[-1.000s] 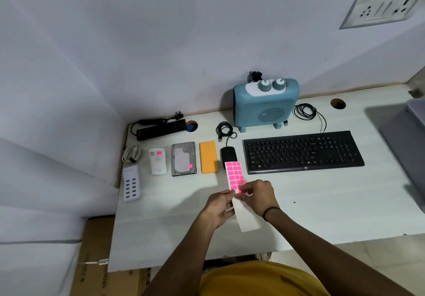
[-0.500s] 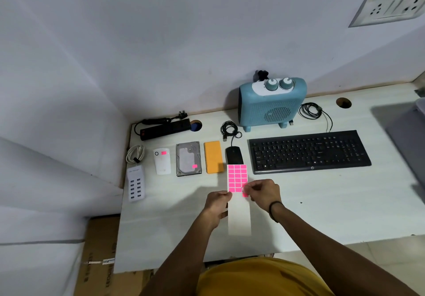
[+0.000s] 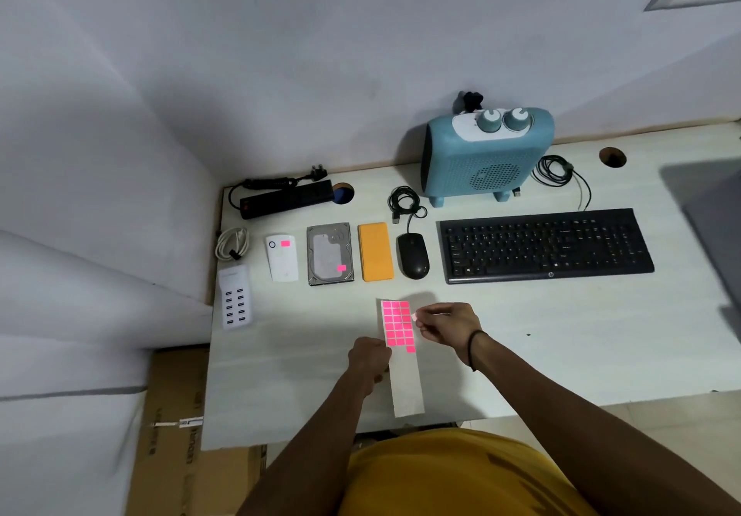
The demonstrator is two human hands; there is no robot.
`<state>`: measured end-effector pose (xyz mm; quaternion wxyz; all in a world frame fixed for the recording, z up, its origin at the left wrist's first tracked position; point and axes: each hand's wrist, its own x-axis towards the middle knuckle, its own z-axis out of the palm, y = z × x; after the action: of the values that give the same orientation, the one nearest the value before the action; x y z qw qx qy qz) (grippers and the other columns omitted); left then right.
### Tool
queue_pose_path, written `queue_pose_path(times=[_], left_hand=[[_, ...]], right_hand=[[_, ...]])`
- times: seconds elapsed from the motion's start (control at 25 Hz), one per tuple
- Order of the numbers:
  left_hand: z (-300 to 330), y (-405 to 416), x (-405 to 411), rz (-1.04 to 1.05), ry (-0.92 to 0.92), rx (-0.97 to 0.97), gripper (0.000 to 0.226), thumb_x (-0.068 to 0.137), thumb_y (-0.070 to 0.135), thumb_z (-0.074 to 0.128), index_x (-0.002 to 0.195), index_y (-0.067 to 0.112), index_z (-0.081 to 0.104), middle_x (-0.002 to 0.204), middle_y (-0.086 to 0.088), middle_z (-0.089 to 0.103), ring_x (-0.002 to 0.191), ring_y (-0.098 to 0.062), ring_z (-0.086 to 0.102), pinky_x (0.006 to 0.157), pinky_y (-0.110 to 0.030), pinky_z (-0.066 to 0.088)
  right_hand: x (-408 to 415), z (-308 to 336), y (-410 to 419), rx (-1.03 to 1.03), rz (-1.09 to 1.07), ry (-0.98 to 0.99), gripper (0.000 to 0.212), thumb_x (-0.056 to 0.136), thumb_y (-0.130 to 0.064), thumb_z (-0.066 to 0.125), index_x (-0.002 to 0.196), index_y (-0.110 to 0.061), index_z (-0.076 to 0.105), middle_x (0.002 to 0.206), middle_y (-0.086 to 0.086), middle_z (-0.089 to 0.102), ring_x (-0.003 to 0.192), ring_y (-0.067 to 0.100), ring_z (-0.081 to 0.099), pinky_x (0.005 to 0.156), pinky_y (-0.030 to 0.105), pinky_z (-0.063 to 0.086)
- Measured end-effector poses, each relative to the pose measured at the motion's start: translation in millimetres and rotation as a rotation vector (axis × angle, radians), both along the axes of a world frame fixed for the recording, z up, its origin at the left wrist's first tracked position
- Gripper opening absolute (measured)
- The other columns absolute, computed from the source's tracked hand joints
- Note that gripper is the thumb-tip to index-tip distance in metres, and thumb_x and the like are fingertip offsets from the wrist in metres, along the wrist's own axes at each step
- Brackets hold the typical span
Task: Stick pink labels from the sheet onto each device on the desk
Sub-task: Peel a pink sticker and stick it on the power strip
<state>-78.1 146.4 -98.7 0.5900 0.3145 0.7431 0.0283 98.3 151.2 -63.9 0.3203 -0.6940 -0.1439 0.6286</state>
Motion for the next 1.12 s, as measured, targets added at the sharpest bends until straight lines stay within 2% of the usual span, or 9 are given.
queue_pose_path(times=[0.16,0.32,0.44,0.52,0.6,0.72,0.8,1.0,1.12], left_hand=[[8.2,10.3,-12.6,0.003,0.094,0.025,0.020,0.086,0.019,0.073,0.096,0.002,0.074,0.094,-0.016,0.075,0.075,-0.027,0.070,0.073,-0.038,0.063],[20.3,41.1,-31.4,0.004,0.137,0.128,0.020,0.089,0.024,0.071,0.098,0.007,0.075,0.094,-0.008,0.072,0.084,-0.025,0.070,0.081,-0.039,0.064],[32.6,74.6,-48.7,-0.003,0.161,0.263,0.024,0.089,0.030,0.069,0.102,0.011,0.078,0.102,-0.006,0.076,0.098,-0.026,0.071,0.089,-0.037,0.061],[42.8,101.1,-62.2,-0.073,0.235,0.368,0.023,0.089,0.029,0.066,0.095,0.012,0.080,0.101,-0.006,0.077,0.099,-0.026,0.071,0.086,-0.029,0.056],[50.9,132.6,-77.9,-0.099,0.294,0.472,0.021,0.088,0.026,0.067,0.094,0.012,0.081,0.102,-0.004,0.077,0.099,-0.025,0.070,0.083,-0.027,0.051],[55.7,182.5,-101.2,-0.117,0.396,0.581,0.016,0.086,0.022,0.070,0.097,0.015,0.080,0.100,-0.002,0.077,0.096,-0.023,0.071,0.077,-0.024,0.048],[55.6,219.4,-116.3,-0.140,0.464,0.620,0.019,0.086,0.025,0.072,0.103,0.018,0.077,0.105,-0.003,0.075,0.098,-0.024,0.071,0.079,-0.028,0.052],[53.7,307.9,-141.0,-0.485,0.650,0.703,0.034,0.084,0.019,0.073,0.117,0.016,0.067,0.119,-0.008,0.063,0.110,-0.031,0.063,0.086,-0.042,0.054],[46.0,346.5,-144.8,-0.798,0.760,0.614,0.064,0.080,0.017,0.077,0.138,0.018,0.050,0.135,-0.010,0.051,0.117,-0.033,0.059,0.087,-0.047,0.051]], right_hand=[[-15.3,-3.9,17.9,-0.009,0.057,0.007,0.013,0.078,-0.007,0.080,0.090,-0.002,0.077,0.087,0.019,0.076,0.077,0.024,0.074,0.077,0.032,0.061],[-40.0,3.8,52.6,0.024,0.139,-0.029,0.009,0.078,-0.006,0.079,0.087,-0.003,0.078,0.087,0.020,0.076,0.077,0.027,0.073,0.080,0.035,0.061],[-61.6,12.7,88.1,0.080,0.172,-0.038,0.009,0.079,-0.003,0.077,0.088,-0.001,0.077,0.091,0.021,0.075,0.078,0.027,0.071,0.076,0.031,0.061],[-76.5,18.9,116.2,0.106,0.179,-0.047,0.012,0.079,-0.002,0.077,0.091,0.000,0.076,0.094,0.020,0.075,0.078,0.026,0.071,0.076,0.031,0.060],[-91.0,26.2,146.3,0.138,0.206,-0.066,0.015,0.078,-0.004,0.078,0.093,-0.001,0.077,0.093,0.017,0.076,0.075,0.023,0.071,0.079,0.031,0.061],[-108.3,31.9,189.7,0.172,0.190,-0.086,0.009,0.073,-0.005,0.079,0.082,-0.007,0.079,0.088,0.014,0.077,0.072,0.022,0.072,0.082,0.036,0.061],[-119.1,31.3,219.6,0.195,0.188,-0.121,0.007,0.072,-0.009,0.079,0.077,-0.014,0.080,0.082,0.008,0.078,0.074,0.021,0.075,0.084,0.037,0.061],[-137.3,21.2,280.3,0.233,0.161,-0.166,0.009,0.076,-0.014,0.079,0.081,-0.021,0.081,0.081,0.004,0.078,0.078,0.018,0.075,0.083,0.032,0.061],[-141.6,10.7,301.4,0.219,0.157,-0.145,0.010,0.079,-0.015,0.079,0.089,-0.015,0.080,0.086,0.006,0.077,0.077,0.016,0.074,0.083,0.032,0.061]])
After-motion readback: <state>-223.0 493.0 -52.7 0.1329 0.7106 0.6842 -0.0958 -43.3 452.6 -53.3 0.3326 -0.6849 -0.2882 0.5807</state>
